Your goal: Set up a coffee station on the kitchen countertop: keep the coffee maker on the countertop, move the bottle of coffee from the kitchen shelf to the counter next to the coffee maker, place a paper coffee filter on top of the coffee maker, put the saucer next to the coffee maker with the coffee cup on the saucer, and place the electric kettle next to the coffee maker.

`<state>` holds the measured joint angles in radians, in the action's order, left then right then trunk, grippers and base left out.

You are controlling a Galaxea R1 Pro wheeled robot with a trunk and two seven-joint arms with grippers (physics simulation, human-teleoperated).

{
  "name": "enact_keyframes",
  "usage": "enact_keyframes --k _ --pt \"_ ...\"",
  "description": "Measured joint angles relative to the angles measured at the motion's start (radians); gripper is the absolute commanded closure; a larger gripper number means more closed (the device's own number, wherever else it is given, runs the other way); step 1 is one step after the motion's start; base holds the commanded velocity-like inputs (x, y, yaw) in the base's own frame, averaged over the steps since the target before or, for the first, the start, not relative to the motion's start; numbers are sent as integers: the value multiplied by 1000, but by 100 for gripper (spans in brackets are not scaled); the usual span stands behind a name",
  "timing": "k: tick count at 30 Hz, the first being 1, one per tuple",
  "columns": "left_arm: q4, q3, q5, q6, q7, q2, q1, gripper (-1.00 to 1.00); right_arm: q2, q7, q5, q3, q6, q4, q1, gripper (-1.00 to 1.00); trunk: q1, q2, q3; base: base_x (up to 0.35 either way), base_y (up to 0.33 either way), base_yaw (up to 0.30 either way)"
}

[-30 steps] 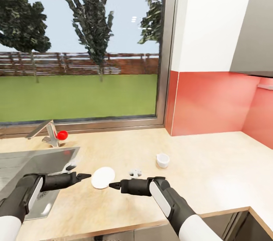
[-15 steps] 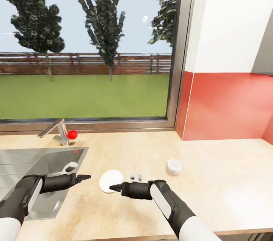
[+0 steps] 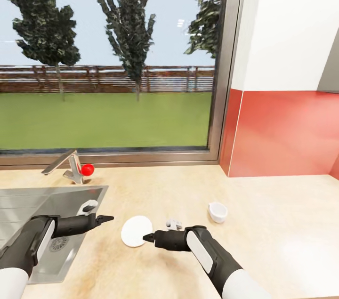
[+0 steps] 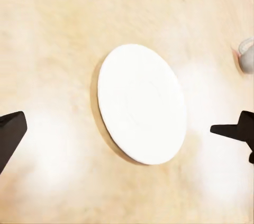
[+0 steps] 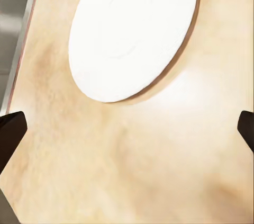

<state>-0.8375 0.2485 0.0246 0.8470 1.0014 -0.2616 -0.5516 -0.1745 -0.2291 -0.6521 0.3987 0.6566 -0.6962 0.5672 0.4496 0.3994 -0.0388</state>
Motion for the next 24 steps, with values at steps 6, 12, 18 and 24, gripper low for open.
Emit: enact_keyframes --k 6,12,18,24 --pt "1 1 -2 0 -10 4 1 -100 0 -1 0 2 0 1 0 -100 0 0 0 7 0 0" --pt "13 1 -8 -2 -119 37 1 -100 0 -1 0 43 0 4 -1 -100 0 0 0 59 0 0" --pt "29 1 -6 -3 -134 60 2 -100 0 -1 0 76 0 6 -2 -100 0 0 0 57 0 0" --pt "29 0 -10 -4 -134 62 4 -100 0 -3 -8 76 1 25 -2 -100 0 0 0 71 0 0"
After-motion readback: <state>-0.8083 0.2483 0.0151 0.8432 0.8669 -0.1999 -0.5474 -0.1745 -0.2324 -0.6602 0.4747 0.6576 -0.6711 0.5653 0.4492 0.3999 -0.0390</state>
